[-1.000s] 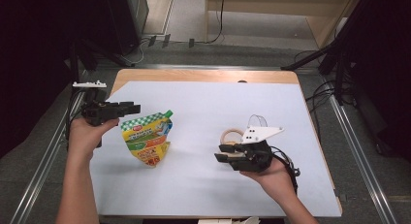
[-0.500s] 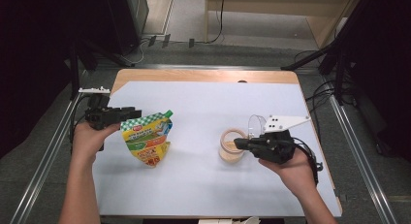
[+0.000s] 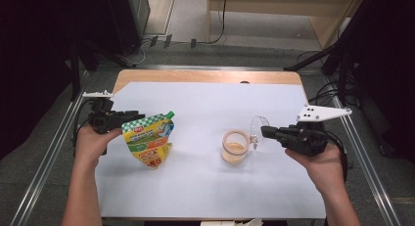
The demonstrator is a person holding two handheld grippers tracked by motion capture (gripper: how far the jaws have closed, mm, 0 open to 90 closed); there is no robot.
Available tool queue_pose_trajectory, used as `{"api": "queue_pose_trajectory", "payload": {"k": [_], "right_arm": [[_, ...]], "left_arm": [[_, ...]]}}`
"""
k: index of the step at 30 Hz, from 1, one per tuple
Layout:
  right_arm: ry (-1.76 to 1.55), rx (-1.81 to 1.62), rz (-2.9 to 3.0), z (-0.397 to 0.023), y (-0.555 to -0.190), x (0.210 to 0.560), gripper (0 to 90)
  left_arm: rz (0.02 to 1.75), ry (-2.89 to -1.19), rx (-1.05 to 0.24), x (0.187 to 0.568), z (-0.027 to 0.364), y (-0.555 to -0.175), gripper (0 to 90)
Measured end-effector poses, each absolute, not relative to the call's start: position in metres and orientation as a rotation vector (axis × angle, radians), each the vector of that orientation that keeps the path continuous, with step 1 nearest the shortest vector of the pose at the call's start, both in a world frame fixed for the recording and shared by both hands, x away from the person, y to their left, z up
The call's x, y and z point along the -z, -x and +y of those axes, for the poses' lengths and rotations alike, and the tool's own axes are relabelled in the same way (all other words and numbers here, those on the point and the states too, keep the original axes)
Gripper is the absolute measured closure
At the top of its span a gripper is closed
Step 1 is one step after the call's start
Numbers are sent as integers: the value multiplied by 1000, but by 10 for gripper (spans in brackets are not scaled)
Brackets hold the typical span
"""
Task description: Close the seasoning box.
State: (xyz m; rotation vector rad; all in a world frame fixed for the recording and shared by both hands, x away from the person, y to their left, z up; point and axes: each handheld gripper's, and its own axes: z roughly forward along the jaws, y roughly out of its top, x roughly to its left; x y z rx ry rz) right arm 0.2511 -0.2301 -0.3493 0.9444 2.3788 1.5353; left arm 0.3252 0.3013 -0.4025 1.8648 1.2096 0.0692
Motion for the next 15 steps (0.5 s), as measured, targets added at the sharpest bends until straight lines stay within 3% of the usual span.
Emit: {"api": "queue_pose_trajectory", "payload": {"k": [15], "right_arm": [[-1139,-1462,2287,-268,-273,376,900]], "left_arm": [[1211,-1883,-55,410,298,-325,500]]}}
